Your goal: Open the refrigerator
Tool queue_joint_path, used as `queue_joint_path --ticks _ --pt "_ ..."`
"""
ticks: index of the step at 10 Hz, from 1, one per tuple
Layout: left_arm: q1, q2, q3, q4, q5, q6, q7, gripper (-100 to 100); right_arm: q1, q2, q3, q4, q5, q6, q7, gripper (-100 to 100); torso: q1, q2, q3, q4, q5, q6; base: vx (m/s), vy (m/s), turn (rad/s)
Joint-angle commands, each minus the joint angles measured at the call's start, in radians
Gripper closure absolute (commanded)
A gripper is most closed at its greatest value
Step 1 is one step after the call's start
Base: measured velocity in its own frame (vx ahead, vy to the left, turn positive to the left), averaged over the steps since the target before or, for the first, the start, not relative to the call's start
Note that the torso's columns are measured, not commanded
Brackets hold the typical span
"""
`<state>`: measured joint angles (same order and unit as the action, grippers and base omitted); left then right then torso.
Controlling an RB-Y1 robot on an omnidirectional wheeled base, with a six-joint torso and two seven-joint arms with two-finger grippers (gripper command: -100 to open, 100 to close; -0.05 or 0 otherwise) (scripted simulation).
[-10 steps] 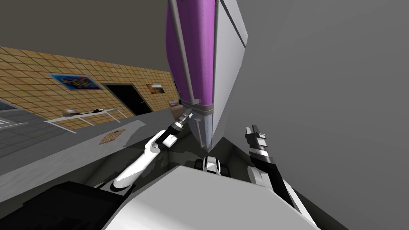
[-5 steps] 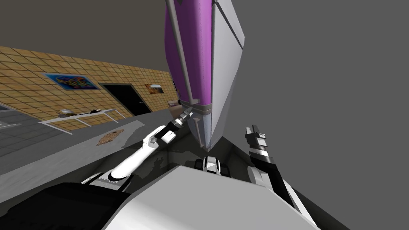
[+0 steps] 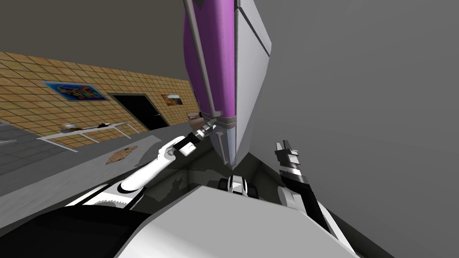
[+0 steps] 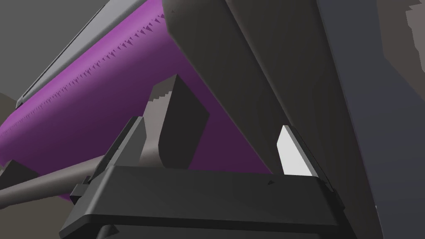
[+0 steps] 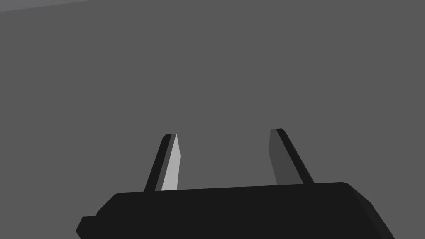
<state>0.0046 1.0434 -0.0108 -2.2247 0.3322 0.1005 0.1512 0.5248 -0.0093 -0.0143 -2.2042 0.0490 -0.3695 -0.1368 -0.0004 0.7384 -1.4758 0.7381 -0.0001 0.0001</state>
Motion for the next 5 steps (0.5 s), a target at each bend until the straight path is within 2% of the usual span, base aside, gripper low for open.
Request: queue_joint_path --ticks 1,2,3,5 --pt "-0.044 0.074 -0.004 0.015 0.030 0.051 0.015 -100 0.000 0.000 0.000 0.000 0.000 0.000 0.000 0 0.000 0.000 0.000 0.000 0.000 0.000 -0.015 -0.020 -0.018" --pt "-0.067 0.104 -0.005 0.022 0.048 0.079 0.023 -100 0.000 0.000 0.000 0.000 0.000 0.000 0.000 0 0.000 -0.001 0.000 0.000 0.000 0.000 -0.018 -0.029 -0.028" --pt "-0.067 0.120 -0.005 0.022 0.048 0.079 0.023 -100 0.000 0.000 0.000 0.000 0.000 0.000 0.000 0 0.000 -0.001 0.000 0.000 0.000 0.000 -0.014 -0.022 -0.014" --pt "-0.110 0.184 -0.007 0.037 0.080 0.130 0.038 -100 0.000 0.000 0.000 0.000 0.000 0.000 0.000 0 0.001 0.000 0.000 0.000 0.000 0.000 -0.016 -0.021 -0.025"
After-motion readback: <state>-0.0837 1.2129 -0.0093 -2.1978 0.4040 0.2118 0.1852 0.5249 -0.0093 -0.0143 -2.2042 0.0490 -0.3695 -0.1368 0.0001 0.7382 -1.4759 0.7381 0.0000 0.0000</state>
